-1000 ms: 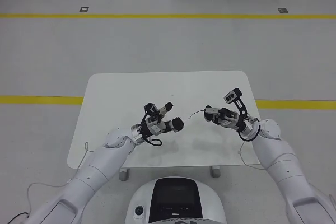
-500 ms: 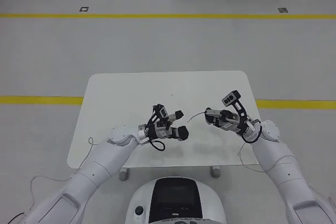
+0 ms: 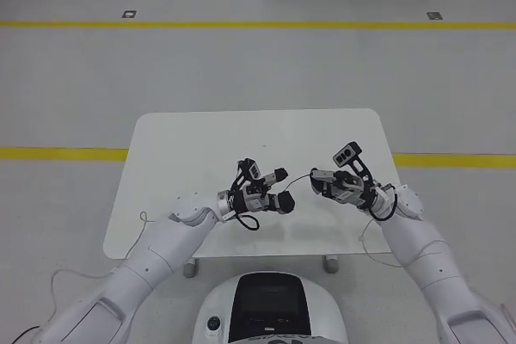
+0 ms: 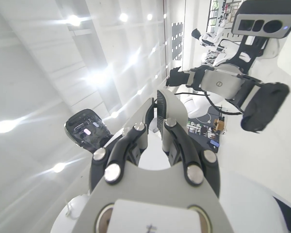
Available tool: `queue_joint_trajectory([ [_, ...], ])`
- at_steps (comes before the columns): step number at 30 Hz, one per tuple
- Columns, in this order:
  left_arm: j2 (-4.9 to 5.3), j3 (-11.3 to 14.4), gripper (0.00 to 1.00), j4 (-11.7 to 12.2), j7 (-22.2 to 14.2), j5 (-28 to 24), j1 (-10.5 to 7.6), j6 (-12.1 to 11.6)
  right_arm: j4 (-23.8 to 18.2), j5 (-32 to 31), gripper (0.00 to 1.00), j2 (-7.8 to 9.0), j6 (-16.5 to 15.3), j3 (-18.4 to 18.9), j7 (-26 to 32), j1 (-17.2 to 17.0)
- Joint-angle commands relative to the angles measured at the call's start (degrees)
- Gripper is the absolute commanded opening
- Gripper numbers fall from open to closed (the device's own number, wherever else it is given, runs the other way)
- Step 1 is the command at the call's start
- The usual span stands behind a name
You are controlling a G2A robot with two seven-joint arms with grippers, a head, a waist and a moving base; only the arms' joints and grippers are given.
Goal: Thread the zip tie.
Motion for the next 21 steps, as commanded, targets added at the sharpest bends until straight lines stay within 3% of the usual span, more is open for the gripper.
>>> queue_joint_trajectory([
  [1, -0.22, -0.1, 1.00, 0.3, 2.1, 0.5, -0.19, -1.3, 0.4, 0.2, 0.00, -0.14, 0.4, -0.7, 0.0, 0.3],
  [8, -0.22, -0.1, 1.00, 0.3, 2.1, 0.5, -0.19, -1.3, 0.7, -0.3, 0.00, -0.14, -0.1, -0.7, 0.0, 0.5],
  [11, -0.13, 0.0, 1.00, -0.9, 3.6, 2.0, 0.21, -0.3, -1.2, -1.1, 0.00, -0.17, 0.7, -0.9, -2.3, -0.4],
  [21, -0.14, -0.7, 1.00, -1.7, 0.8, 0.1, 1.21, 0.4, -1.3, -1.0, 0.00, -0.58, 1.3, -1.2, -3.9, -1.1],
])
